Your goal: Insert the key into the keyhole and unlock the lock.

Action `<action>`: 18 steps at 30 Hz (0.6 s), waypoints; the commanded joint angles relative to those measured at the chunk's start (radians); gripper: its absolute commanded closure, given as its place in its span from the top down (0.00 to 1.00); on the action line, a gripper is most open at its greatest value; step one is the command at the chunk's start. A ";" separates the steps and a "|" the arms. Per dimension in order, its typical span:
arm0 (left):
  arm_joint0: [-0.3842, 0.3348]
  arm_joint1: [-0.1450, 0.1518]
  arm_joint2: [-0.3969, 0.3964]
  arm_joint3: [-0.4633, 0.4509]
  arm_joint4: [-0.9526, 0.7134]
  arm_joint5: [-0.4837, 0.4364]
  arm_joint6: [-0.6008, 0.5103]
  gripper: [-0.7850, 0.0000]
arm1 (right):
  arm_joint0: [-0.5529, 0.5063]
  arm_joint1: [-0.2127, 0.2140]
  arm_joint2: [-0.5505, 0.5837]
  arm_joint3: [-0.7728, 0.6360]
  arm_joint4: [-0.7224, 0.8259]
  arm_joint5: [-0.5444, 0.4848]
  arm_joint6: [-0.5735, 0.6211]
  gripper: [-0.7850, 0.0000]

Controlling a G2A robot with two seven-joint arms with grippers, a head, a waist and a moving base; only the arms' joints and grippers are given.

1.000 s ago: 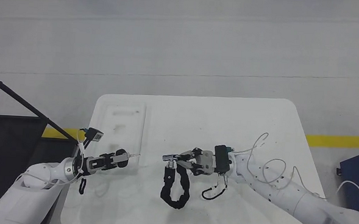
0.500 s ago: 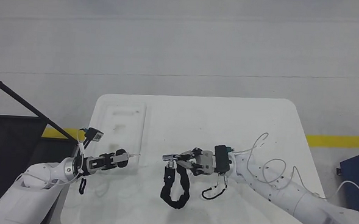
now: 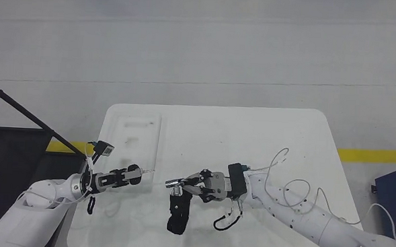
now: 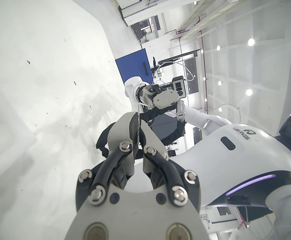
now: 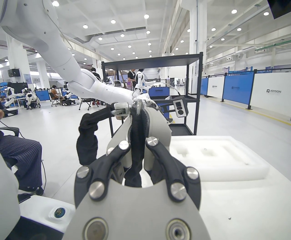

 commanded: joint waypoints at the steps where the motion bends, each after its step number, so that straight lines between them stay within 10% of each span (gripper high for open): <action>1: 0.000 0.000 0.000 0.000 0.000 0.000 0.000 0.00 | -0.008 0.000 0.008 -0.006 0.023 -0.012 0.012 0.00; 10: 0.000 -0.003 -0.004 -0.012 -0.001 -0.002 0.035 0.00 | -0.020 0.002 0.017 0.003 0.064 -0.037 0.037 0.00; 18: 0.032 -0.011 -0.063 -0.066 0.317 -0.240 0.240 0.00 | -0.020 0.002 0.017 0.003 0.064 -0.037 0.037 0.00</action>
